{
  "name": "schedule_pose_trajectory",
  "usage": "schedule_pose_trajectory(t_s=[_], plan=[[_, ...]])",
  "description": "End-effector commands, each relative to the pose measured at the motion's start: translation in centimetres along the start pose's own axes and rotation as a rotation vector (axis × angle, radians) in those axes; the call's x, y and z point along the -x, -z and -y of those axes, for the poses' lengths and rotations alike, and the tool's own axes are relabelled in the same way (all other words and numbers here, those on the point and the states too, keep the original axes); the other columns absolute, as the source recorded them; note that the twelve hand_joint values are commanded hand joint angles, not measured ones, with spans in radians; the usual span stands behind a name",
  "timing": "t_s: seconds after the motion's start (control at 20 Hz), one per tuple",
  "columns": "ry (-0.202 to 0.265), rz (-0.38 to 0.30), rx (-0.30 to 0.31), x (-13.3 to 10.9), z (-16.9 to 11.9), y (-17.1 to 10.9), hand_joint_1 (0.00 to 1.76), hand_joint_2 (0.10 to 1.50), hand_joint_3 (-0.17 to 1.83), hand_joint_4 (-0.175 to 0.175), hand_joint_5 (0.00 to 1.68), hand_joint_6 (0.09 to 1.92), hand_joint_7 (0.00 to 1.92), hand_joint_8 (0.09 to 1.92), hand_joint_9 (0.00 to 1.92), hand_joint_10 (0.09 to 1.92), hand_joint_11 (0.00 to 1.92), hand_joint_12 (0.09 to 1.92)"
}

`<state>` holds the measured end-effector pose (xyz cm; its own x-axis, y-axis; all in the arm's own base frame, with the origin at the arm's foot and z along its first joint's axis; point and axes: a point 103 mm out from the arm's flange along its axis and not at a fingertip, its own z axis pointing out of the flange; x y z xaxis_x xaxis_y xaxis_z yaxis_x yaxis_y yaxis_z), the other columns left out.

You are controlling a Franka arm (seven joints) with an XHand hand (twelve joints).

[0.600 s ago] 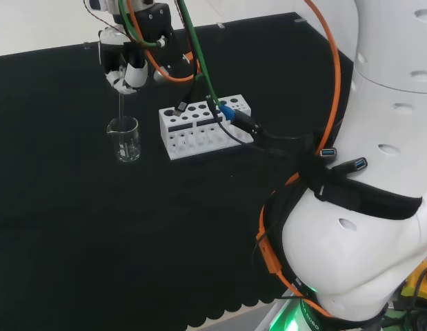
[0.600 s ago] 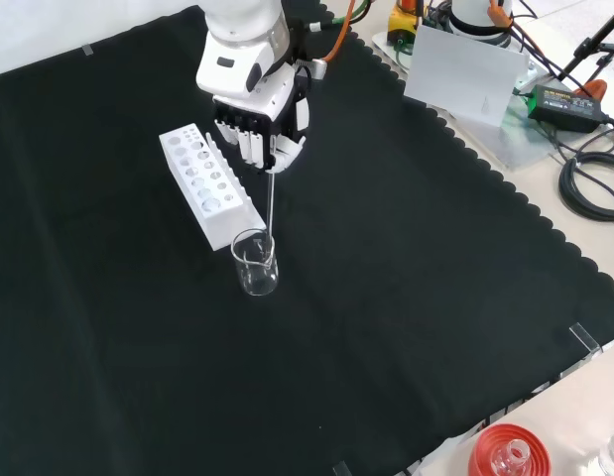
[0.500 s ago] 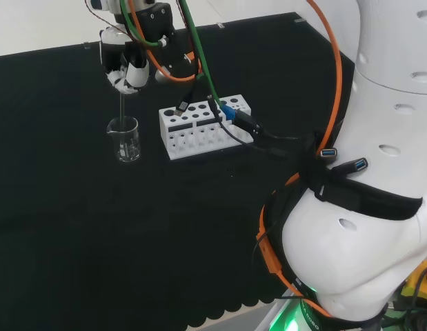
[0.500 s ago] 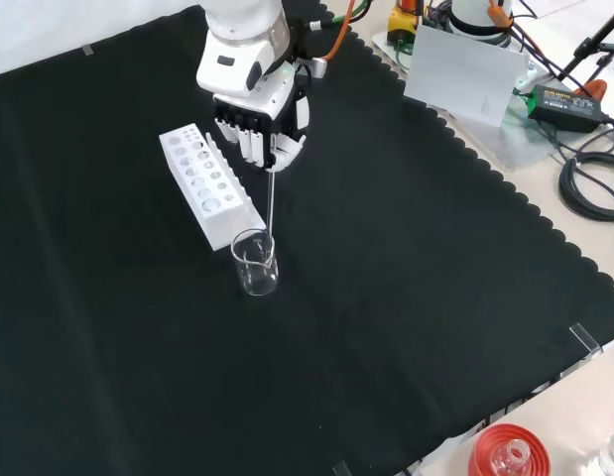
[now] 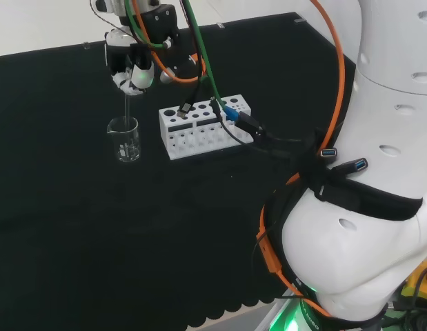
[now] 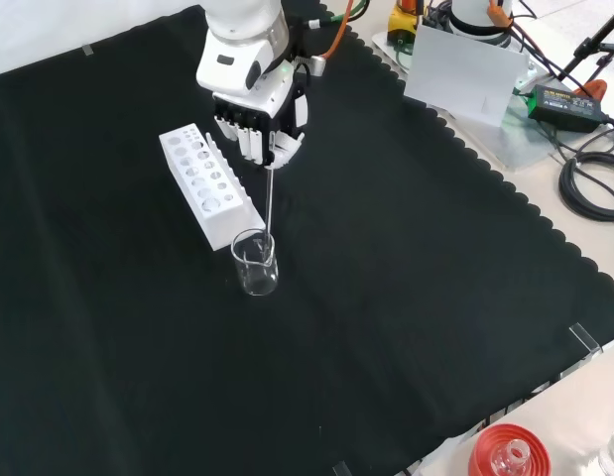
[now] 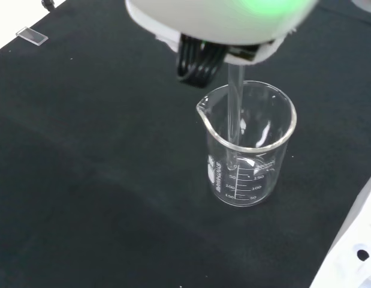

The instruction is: Put the glass rod back on the white test tube rack.

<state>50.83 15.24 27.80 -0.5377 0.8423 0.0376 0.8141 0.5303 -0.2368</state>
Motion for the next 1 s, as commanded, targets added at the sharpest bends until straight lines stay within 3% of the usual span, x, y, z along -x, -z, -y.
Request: schedule_pose_trajectory(t_s=[0.05, 1.0], plan=[[-0.009, -0.013, 0.013, 0.4, 0.1, 0.3, 1.31, 0.59, 0.85, -0.175, 1.17, 0.91, 1.23, 0.90, 1.73, 0.55, 1.61, 0.73], [-0.049, -0.020, 0.078, 1.6, 2.3, 5.3, 1.31, 0.59, 0.85, -0.175, 1.17, 0.91, 1.23, 0.90, 1.73, 0.55, 1.61, 0.73]])
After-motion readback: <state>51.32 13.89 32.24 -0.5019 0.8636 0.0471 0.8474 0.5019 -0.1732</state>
